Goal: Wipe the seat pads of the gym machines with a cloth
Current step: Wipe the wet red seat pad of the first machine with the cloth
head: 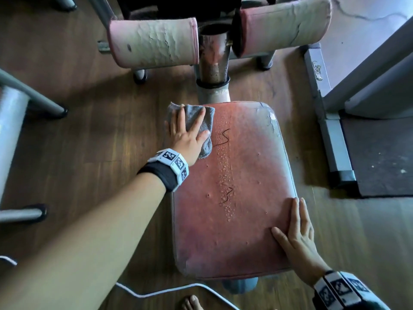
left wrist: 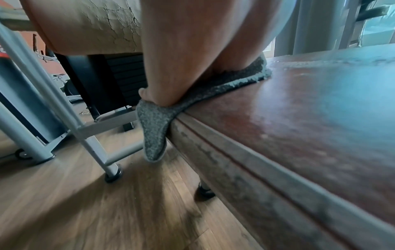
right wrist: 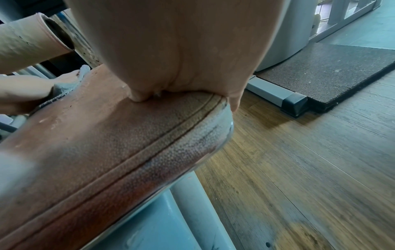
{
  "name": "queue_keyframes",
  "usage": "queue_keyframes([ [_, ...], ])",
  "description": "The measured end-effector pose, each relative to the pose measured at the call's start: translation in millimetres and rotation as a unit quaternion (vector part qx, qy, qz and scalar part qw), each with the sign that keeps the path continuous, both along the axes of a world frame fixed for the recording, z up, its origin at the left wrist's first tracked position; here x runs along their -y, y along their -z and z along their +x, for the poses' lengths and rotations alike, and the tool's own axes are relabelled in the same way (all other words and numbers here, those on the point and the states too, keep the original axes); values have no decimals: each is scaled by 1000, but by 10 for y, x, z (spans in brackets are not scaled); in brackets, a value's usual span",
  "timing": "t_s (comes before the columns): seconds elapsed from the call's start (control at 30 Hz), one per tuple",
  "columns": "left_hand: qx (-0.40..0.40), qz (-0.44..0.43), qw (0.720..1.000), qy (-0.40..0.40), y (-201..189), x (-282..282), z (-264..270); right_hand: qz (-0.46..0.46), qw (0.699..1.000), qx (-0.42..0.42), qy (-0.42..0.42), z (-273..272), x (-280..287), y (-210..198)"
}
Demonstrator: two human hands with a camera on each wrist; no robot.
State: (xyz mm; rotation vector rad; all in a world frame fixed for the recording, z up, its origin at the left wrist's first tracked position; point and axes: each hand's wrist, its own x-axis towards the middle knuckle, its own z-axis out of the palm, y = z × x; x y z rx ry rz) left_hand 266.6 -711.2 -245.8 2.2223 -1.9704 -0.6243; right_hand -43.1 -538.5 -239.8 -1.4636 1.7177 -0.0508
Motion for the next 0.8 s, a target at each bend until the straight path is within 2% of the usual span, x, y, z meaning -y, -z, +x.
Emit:
queue_keyframes([
  [0.1,-3,16,1000,-4,-31,70,13,10,1000,-3,-2,-9,8,1],
  [0.23,-24,8,999,-26,-64,-236,-77,7,1000,2,-3,-1,20,-27],
  [0.37,-56,34,997,-40,-15,-1038,-198,19,1000,-1,4,19,55,-51],
  [0.47,-17,-17,1000,4,26,-1770,-366,20,1000,-1,5,28,55,-69],
  [0.6,30,-12,999,42,-49,-2544,-810,28,1000,-6,6,28,67,-81],
  [0.67,35,-4,999,33,-89,-2688,-979,20,1000,-4,5,32,63,-81],
  [0.8,38,-25,999,23,-68,-2515,-1000,20,1000,-1,8,28,60,-99],
])
